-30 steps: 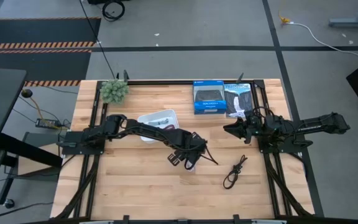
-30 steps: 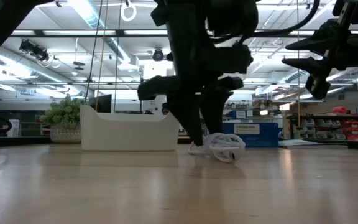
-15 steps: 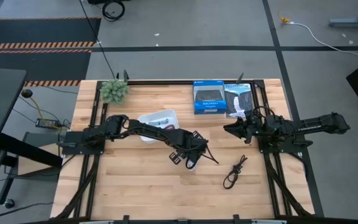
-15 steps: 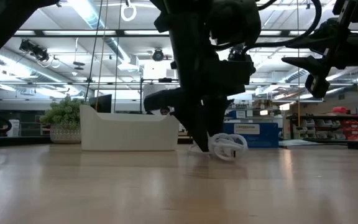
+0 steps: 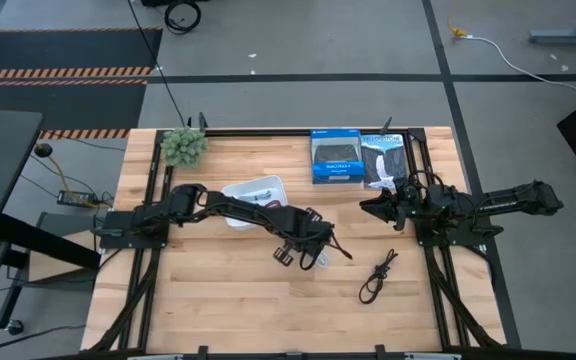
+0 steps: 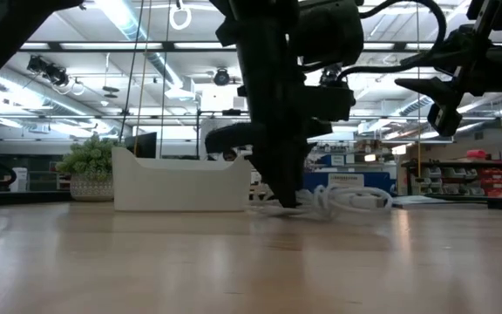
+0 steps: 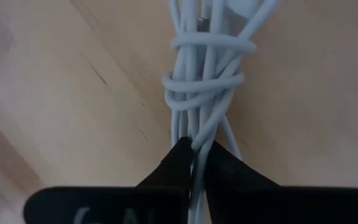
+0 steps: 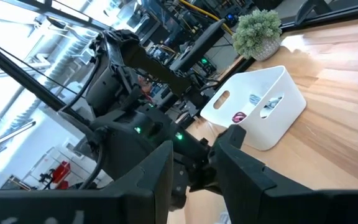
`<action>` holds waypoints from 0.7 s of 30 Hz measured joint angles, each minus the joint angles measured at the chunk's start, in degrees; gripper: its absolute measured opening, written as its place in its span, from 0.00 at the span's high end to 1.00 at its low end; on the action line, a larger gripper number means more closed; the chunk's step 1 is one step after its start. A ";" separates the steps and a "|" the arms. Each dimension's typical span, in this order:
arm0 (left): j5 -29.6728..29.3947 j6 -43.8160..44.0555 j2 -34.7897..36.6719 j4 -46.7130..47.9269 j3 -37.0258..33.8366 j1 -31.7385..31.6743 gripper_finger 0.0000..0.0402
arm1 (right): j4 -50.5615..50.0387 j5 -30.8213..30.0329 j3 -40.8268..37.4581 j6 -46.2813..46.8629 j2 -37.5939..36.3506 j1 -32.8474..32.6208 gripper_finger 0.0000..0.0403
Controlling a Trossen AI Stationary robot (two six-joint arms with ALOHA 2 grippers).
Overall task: Pick and place USB-C Cables
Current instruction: Put the white cable charger into the white bin
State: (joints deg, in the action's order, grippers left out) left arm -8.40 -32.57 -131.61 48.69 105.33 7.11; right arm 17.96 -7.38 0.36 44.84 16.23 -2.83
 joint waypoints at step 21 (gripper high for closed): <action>4.09 24.92 14.42 12.43 -0.01 -3.07 0.94 | 0.01 0.00 0.02 0.00 0.00 0.00 0.68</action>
State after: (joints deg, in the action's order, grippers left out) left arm -4.31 -7.65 -117.19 61.12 105.32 4.04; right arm 17.96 -7.38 0.38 44.84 16.23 -2.83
